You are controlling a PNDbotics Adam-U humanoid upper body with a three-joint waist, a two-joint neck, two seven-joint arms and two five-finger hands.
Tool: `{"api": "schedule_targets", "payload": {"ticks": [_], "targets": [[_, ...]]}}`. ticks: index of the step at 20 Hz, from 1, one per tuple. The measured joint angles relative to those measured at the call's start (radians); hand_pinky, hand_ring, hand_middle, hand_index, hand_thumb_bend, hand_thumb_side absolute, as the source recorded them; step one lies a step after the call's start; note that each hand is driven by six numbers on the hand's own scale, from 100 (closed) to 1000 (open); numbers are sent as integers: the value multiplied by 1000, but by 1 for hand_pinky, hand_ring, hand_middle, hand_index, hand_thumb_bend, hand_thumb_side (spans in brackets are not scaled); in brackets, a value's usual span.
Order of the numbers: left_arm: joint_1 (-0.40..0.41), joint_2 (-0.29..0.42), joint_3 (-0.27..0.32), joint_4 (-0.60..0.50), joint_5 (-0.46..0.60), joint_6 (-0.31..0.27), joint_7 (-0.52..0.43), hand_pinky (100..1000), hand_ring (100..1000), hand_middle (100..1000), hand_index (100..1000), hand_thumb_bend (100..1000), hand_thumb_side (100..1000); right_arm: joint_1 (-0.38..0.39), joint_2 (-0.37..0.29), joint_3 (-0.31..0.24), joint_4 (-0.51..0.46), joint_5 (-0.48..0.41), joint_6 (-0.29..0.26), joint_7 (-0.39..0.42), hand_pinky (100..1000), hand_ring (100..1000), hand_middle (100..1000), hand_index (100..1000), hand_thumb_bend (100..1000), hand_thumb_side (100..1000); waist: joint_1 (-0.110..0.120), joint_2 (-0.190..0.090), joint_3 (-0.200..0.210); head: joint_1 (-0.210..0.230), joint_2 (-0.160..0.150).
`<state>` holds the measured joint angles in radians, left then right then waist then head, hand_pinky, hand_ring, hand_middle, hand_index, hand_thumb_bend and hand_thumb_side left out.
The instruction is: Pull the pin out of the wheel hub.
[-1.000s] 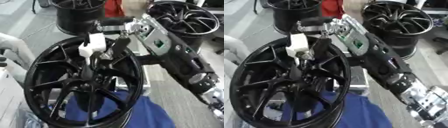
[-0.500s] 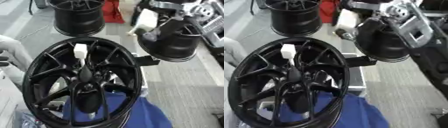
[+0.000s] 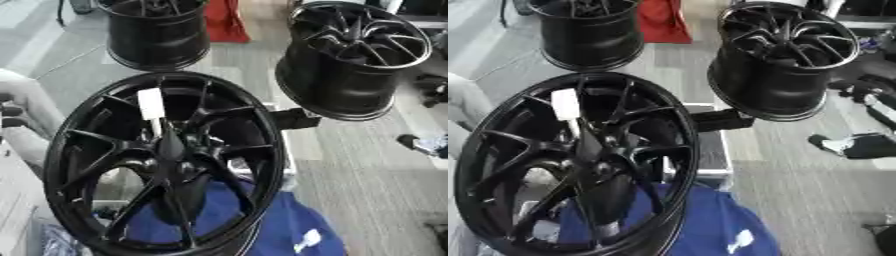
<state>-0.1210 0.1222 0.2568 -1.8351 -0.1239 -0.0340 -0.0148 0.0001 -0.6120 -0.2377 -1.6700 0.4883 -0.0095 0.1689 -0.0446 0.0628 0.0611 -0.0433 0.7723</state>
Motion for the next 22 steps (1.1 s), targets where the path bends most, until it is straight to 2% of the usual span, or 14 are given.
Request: {"api": "schedule_targets", "payload": {"ticks": [3, 7, 14, 22], "targets": [[0, 0, 0, 0, 0, 1, 2, 611, 621, 652, 855, 120, 626, 25, 67, -62, 8, -6, 33, -157, 839, 861, 893, 919, 491, 356, 1, -1, -1, 4, 0], [0, -1, 0, 0, 0, 2, 2, 611, 621, 651, 854, 120, 627, 36, 118, -75, 2, -63, 26, -273, 780, 818, 852, 896, 446, 338, 8, -1, -1, 5, 0], [0, -2, 0, 0, 1, 1, 1, 611, 621, 651, 854, 120, 626, 30, 195, -28, -54, -189, -34, -332, 733, 777, 821, 870, 420, 336, 19, -1, 4, 4, 0], [0, -10, -3, 0, 2, -4, -5, 610, 622, 651, 853, 122, 625, 1, 266, 31, -96, -289, -77, -320, 720, 766, 810, 860, 404, 338, 24, 2, 7, 3, 0]]}}
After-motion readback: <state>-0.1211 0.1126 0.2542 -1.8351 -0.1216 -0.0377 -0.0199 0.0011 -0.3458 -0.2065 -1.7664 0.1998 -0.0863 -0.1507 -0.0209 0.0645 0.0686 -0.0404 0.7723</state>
